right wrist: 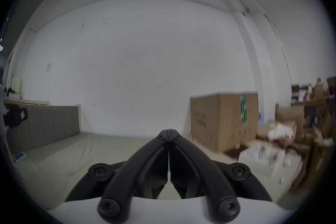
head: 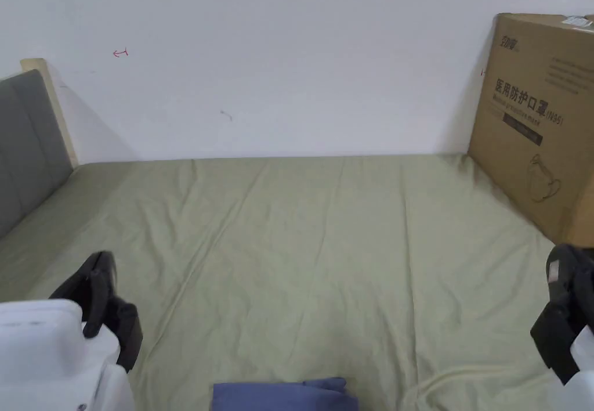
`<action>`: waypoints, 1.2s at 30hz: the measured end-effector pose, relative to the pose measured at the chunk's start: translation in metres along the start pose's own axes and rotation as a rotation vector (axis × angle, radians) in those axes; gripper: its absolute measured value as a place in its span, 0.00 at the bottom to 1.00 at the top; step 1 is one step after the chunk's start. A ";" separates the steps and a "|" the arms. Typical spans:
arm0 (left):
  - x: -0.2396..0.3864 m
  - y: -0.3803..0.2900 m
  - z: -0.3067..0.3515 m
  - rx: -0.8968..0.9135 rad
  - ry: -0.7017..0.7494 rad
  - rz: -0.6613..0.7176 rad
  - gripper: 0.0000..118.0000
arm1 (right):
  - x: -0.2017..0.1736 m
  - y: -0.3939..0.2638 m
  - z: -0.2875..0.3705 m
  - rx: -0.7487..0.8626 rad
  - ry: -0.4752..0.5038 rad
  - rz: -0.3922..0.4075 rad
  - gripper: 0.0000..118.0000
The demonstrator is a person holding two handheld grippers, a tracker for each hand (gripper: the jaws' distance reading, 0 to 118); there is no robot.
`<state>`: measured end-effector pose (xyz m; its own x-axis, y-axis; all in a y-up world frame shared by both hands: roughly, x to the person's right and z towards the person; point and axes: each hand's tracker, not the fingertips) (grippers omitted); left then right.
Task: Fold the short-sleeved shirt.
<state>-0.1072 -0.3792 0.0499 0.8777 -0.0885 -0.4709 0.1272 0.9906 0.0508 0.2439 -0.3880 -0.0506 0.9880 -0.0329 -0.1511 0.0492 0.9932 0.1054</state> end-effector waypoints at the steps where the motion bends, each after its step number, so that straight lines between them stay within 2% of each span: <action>1: -0.001 -0.006 0.001 -0.037 0.003 0.015 0.02 | 0.004 -0.005 0.000 -0.070 0.016 -0.050 0.00; 2: -0.004 -0.012 0.001 -0.068 -0.021 0.058 0.02 | 0.007 -0.009 0.001 -0.097 0.024 -0.065 0.00; 3: -0.007 -0.016 0.001 -0.086 -0.045 0.098 0.02 | 0.010 -0.008 0.000 -0.077 0.017 -0.038 0.00; 5: -0.011 -0.018 -0.002 -0.094 -0.028 0.086 0.02 | 0.012 -0.006 0.003 -0.047 -0.001 0.013 0.00; 9: -0.013 -0.017 -0.007 -0.107 -0.011 0.080 0.02 | 0.017 0.003 0.000 -0.032 -0.002 -0.028 0.00; 14: -0.010 -0.019 -0.008 -0.135 -0.068 0.056 0.02 | 0.009 0.009 0.000 -0.048 0.015 -0.023 0.00; 16: -0.011 -0.018 -0.008 -0.162 -0.106 0.066 0.02 | -0.001 0.011 -0.003 -0.082 0.131 -0.008 0.00; 17: -0.014 -0.017 -0.008 -0.176 -0.122 0.073 0.02 | -0.007 0.009 -0.009 -0.113 0.235 -0.011 0.00; 19: -0.019 -0.016 -0.010 -0.221 -0.146 0.092 0.02 | -0.021 -0.003 -0.033 -0.309 0.492 -0.030 0.00; 21: -0.026 -0.020 -0.015 -0.305 -0.190 0.129 0.02 | -0.046 -0.038 -0.078 -0.787 0.749 -0.097 0.00; 23: -0.034 -0.027 -0.022 -0.392 -0.223 0.189 0.02 | -0.067 -0.086 -0.105 -1.085 0.817 -0.165 0.00; 24: -0.040 -0.032 -0.026 -0.435 -0.241 0.227 0.02 | -0.075 -0.110 -0.108 -1.132 0.822 -0.172 0.00; 26: -0.050 -0.046 -0.035 -0.509 -0.289 0.288 0.02 | -0.087 -0.143 -0.115 -1.218 0.771 -0.059 0.00; 28: -0.062 -0.062 -0.047 -0.594 -0.343 0.348 0.02 | -0.092 -0.169 -0.125 -1.319 0.729 -0.014 0.00; 31: -0.081 -0.101 -0.077 -0.828 -0.513 0.587 0.02 | -0.088 -0.200 -0.135 -1.484 0.663 -0.031 0.00; 33: -0.093 -0.138 -0.099 -0.963 -0.568 0.761 0.02 | -0.083 -0.203 -0.139 -1.464 0.659 -0.134 0.00; 35: -0.100 -0.170 -0.115 -1.028 -0.626 0.844 0.04 | -0.084 -0.202 -0.139 -1.472 0.658 -0.118 0.00; 36: -0.102 -0.186 -0.123 -1.061 -0.674 0.883 0.08 | -0.084 -0.202 -0.139 -1.474 0.657 -0.113 0.00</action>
<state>-0.2771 -0.5414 -0.0201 0.5706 0.8090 -0.1409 -0.6507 0.3408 -0.6786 0.1302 -0.5702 -0.1958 0.7398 -0.4437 -0.5057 -0.4455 0.2401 -0.8625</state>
